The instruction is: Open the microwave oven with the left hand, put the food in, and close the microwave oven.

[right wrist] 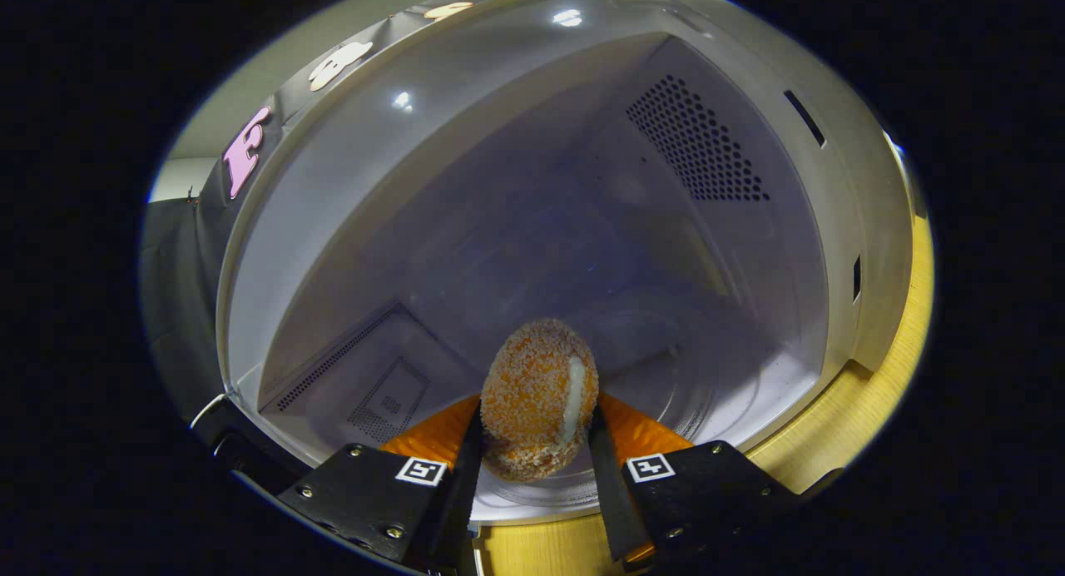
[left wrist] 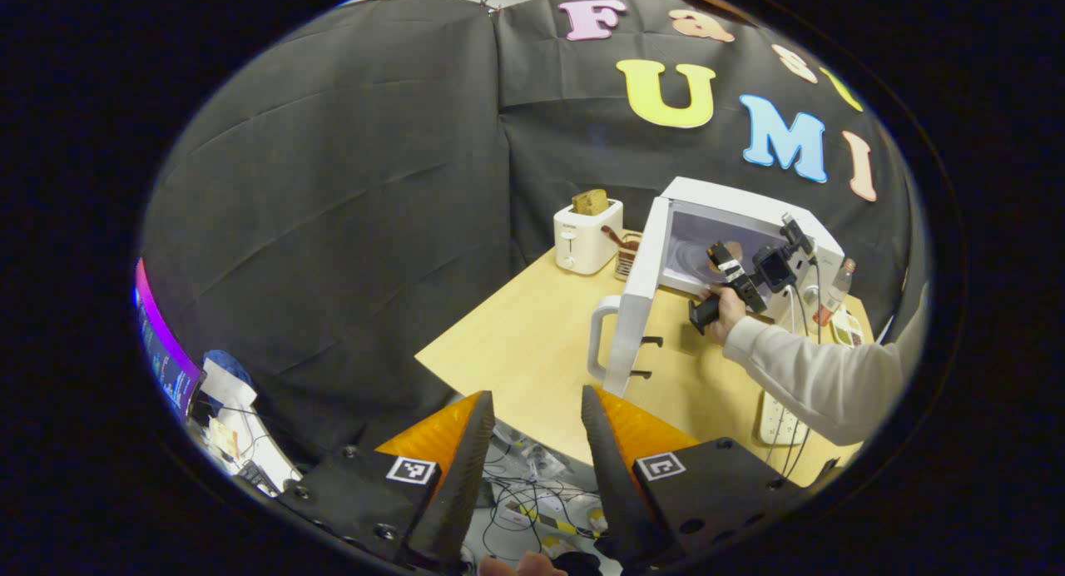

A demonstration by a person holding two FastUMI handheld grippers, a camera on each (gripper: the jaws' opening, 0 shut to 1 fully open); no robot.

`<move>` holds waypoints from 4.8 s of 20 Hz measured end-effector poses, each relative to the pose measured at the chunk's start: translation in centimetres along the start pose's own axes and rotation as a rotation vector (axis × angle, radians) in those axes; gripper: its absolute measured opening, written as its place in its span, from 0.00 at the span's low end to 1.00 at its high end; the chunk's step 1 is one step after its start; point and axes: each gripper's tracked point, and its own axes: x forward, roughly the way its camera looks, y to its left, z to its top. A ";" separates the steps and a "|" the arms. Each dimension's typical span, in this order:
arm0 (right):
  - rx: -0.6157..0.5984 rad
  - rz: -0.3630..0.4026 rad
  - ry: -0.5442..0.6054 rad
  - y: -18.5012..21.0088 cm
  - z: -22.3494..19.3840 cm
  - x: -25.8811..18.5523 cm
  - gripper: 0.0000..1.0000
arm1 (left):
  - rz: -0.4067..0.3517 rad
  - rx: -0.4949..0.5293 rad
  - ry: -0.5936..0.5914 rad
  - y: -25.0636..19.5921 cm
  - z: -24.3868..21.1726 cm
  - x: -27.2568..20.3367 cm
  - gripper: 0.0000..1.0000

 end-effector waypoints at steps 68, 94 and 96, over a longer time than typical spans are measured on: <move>-0.682 0.038 0.293 -12.3 15.8 -49.3 0.98 | -0.328 -0.066 -0.111 0.0 3.9 16.3 0.75; -0.462 -0.409 0.229 -19.7 22.0 -49.8 0.98 | -0.846 0.178 -0.023 -31.4 7.0 21.2 0.69; -0.454 -0.431 0.226 -20.6 22.6 -49.5 0.98 | -0.864 0.189 -0.039 -33.5 8.1 21.5 0.69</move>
